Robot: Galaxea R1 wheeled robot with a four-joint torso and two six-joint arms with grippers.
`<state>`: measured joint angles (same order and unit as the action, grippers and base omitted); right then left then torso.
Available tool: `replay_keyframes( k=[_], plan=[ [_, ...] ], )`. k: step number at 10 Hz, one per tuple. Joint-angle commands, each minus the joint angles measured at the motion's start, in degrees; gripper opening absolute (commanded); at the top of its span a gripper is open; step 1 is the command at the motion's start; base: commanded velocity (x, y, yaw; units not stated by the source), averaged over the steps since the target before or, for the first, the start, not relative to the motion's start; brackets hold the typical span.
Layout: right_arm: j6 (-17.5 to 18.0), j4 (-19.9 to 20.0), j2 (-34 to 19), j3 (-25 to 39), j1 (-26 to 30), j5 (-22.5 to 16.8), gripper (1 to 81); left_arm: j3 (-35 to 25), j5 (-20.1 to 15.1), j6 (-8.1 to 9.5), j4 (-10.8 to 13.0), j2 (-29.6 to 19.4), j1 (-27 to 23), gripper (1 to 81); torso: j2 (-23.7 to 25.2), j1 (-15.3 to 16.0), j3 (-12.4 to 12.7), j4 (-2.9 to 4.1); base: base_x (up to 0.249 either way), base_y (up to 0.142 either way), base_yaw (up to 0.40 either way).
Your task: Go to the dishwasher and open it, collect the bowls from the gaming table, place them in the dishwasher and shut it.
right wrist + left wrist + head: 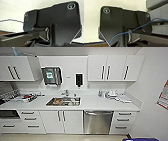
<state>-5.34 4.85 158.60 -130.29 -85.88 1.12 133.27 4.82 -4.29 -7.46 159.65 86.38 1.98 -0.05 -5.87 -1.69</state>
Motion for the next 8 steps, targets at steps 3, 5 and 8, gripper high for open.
replay_keyframes(
  k=[3, 5, 8],
  plan=[
    [-0.2, 0.2, -0.7, 0.6, 2.4, -3.2, 81.1, -0.8, -3.3, -0.10, 0.5, -0.7, -2.2, 81.1, 0.0, 0.1, 0.0, 0.00, 0.156, 0.000, 0.000],
    [-0.2, 0.2, -0.7, 0.4, 2.2, -3.1, 81.1, -0.8, -3.2, -0.10, 0.5, -0.8, -2.2, 81.1, 0.0, 0.1, 0.0, 0.00, 0.156, 0.000, 0.000],
    [-0.2, 0.3, -0.7, 0.0, 2.3, -3.1, 81.1, -0.8, -3.3, -0.10, 0.5, -0.6, -2.2, 81.1, 0.0, 0.1, 0.0, 0.00, 0.156, 0.000, 0.000]
  ],
)
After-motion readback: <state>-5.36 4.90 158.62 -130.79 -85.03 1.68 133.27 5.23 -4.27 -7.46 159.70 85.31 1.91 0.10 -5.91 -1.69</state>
